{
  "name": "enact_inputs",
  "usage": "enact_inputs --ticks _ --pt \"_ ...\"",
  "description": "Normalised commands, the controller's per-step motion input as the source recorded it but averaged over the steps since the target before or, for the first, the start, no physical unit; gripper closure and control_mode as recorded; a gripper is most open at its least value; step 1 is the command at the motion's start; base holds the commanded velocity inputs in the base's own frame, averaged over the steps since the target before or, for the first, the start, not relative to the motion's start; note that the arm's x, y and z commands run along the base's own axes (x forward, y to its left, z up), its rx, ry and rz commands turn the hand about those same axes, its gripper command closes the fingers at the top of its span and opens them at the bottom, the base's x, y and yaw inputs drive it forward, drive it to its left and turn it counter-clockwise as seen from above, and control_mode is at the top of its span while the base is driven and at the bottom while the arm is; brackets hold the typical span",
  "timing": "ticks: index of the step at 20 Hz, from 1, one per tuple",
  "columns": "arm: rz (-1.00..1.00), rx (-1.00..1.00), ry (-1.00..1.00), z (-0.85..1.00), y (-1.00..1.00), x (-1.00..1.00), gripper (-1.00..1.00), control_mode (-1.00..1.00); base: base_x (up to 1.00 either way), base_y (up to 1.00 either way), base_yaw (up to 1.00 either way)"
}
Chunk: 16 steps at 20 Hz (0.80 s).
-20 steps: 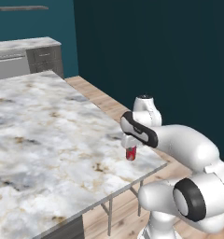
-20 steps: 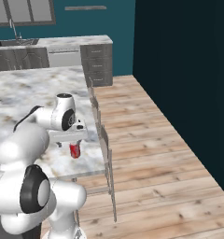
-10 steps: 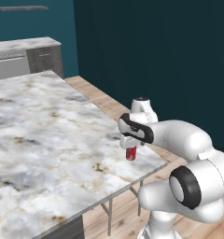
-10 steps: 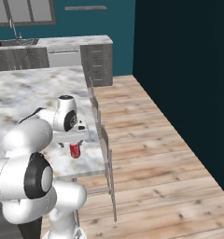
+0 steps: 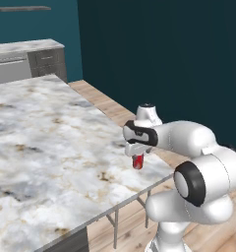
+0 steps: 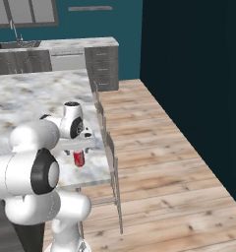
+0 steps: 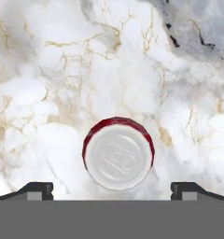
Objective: Four empty soda cans are scattered around the kitchen. Gather all the cans and cluster them next to the stove for recycling.
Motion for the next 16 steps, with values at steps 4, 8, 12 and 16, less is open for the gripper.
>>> enact_inputs --ticks 4,8,12,16 --pt "0.00 0.00 0.00 -0.16 0.00 0.18 -1.00 -1.00 0.00 0.00 0.00" --pt "0.00 0.00 0.00 -0.13 0.00 0.19 -1.00 -1.00 0.00 0.00 0.00" --pt "0.00 -0.01 0.00 -0.14 0.04 0.11 -1.00 -1.00 0.00 0.00 0.00" --pt "0.00 -0.03 0.00 -0.17 0.10 0.00 -1.00 -1.00 0.00 0.00 0.00"
